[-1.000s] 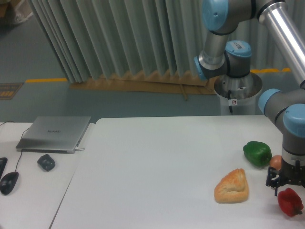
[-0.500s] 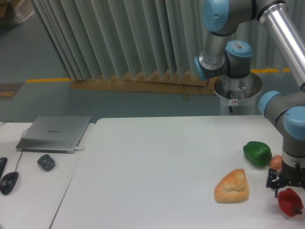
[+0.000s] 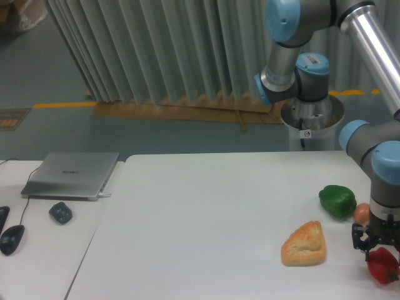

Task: Place the red peppers in a basket
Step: 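Position the open gripper over the red pepper and descend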

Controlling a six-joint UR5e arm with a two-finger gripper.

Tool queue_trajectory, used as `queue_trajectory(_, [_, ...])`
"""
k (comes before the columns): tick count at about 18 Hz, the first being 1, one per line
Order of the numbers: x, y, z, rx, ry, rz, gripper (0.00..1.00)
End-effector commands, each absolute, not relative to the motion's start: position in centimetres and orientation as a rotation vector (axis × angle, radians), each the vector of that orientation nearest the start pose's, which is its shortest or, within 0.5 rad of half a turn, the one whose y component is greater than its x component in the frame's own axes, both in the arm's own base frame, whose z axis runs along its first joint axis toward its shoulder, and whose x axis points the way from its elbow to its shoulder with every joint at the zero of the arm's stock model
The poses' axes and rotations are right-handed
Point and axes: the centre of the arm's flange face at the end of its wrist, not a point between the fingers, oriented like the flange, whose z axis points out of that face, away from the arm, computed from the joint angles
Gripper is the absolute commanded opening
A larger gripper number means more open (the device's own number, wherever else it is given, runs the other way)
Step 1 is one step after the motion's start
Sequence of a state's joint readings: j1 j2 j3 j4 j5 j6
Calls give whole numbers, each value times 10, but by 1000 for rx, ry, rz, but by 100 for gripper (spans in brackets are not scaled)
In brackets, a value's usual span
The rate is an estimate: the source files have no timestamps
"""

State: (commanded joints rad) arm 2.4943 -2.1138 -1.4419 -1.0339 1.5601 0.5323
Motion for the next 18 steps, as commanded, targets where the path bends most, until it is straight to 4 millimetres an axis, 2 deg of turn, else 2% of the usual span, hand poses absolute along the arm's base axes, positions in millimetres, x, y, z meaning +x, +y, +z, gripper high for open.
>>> queue_trajectory(1, [-469, 523, 282, -2983, -592, 112, 54])
queue_trajectory(4, [-468, 523, 284, -2980, -589, 113, 52])
queue_trajectory(10, [-460, 523, 300, -2964, -571, 119, 52])
queue_trajectory(14, [-448, 521, 321, -2920, -544, 80, 52])
queue_trajectory(17, [-445, 519, 315, -2931, -540, 68, 52])
queue_trajectory(18, [-445, 519, 314, -2931, -542, 66, 58])
